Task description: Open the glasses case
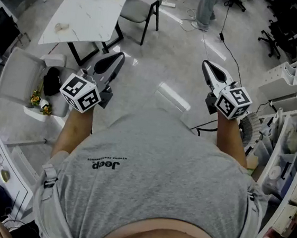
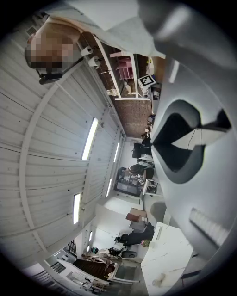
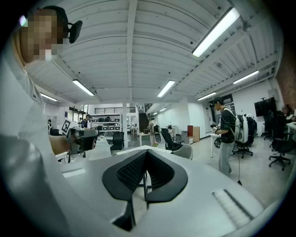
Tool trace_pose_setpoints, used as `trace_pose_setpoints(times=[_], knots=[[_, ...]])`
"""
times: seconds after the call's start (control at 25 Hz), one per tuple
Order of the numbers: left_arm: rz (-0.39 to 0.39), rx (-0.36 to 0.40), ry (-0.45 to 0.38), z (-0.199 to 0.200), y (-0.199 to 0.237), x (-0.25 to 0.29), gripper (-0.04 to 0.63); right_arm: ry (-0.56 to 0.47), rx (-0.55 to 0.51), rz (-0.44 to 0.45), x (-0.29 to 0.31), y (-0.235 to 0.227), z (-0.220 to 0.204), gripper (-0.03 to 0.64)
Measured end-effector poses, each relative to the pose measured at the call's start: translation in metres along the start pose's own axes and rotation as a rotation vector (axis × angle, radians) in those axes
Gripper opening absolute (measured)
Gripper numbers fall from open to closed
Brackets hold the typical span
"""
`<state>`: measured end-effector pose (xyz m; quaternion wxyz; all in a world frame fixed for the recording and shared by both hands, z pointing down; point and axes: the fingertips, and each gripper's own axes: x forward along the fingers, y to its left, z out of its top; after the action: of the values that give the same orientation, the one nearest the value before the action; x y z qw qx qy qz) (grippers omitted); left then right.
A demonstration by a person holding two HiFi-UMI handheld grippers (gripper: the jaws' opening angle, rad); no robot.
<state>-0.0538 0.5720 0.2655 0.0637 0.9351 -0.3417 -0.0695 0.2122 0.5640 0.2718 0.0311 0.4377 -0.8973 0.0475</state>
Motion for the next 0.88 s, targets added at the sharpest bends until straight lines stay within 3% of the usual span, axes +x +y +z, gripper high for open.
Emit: trace_pose_setpoints(times=[0.44,0.88], knots=[[0.012,0.013,0.011,-0.002,-0.041,0.029,0.054,0.0,-0.003,0.022,-0.034,-0.03,0.002,0.002],[0.052,0.007,0.027,-0.021,-0.084,0.062,0.054,-0.034,0.067,0.056,-0.066,-0.075,-0.006,0.005]])
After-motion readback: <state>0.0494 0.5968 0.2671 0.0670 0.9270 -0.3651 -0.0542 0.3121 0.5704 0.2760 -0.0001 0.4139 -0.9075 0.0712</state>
